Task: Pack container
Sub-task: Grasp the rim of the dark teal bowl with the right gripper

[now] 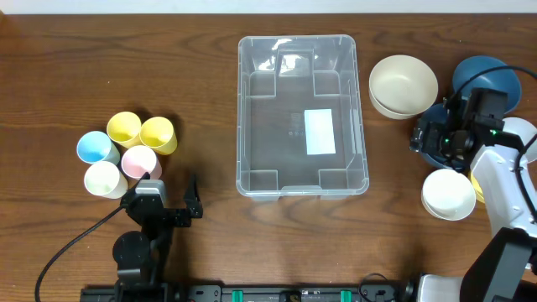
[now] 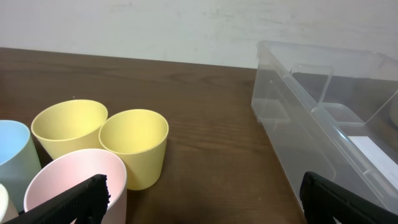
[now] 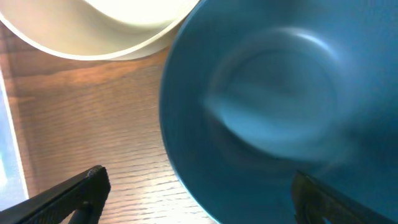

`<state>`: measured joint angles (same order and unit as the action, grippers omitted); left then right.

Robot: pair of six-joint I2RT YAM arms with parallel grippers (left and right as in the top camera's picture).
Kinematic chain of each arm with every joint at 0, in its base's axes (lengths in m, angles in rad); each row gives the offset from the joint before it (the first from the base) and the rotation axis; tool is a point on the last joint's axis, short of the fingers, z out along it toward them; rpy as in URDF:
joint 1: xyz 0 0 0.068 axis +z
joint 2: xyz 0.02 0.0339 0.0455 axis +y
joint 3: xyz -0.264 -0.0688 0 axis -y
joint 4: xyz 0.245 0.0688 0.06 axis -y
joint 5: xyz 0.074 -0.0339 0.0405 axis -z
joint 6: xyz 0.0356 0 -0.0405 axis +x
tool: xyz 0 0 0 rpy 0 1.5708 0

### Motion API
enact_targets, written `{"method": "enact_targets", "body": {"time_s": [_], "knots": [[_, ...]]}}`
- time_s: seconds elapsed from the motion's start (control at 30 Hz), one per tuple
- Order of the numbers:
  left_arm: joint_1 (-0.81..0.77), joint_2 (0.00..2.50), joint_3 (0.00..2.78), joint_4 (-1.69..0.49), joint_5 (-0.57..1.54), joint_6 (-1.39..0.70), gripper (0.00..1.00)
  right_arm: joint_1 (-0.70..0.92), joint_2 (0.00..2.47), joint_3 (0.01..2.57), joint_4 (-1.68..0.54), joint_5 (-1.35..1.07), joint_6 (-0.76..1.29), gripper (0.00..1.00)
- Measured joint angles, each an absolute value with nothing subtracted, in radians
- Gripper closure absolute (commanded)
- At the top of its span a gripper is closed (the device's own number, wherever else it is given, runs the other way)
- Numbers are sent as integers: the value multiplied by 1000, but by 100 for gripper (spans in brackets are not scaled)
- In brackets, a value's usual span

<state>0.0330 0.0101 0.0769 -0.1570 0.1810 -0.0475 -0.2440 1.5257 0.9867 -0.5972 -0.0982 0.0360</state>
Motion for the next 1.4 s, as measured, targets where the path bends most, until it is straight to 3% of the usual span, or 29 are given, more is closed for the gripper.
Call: {"method": "enact_targets", "body": {"time_s": [0.47,0.67,0.77,0.9,1.2,1.4], "knots": [[33,10,77,-157,181,-47,2,-228,1649,987,-576,-33,32,13],[33,10,77,-157,181,-47,2,-224,1688,987,-560,-30,19,27],[33,10,77,-157,181,-47,2,-224,1689,987,-554,-25,9,44],[33,10,77,-157,181,-47,2,-224,1690,987,-553,-14,10,57],[33,10,77,-157,181,-47,2,-224,1689,987,-546,-4,10,71],[33,10,77,-157,181,-47,2,-224,1690,988,-542,-2,9,86]]}}
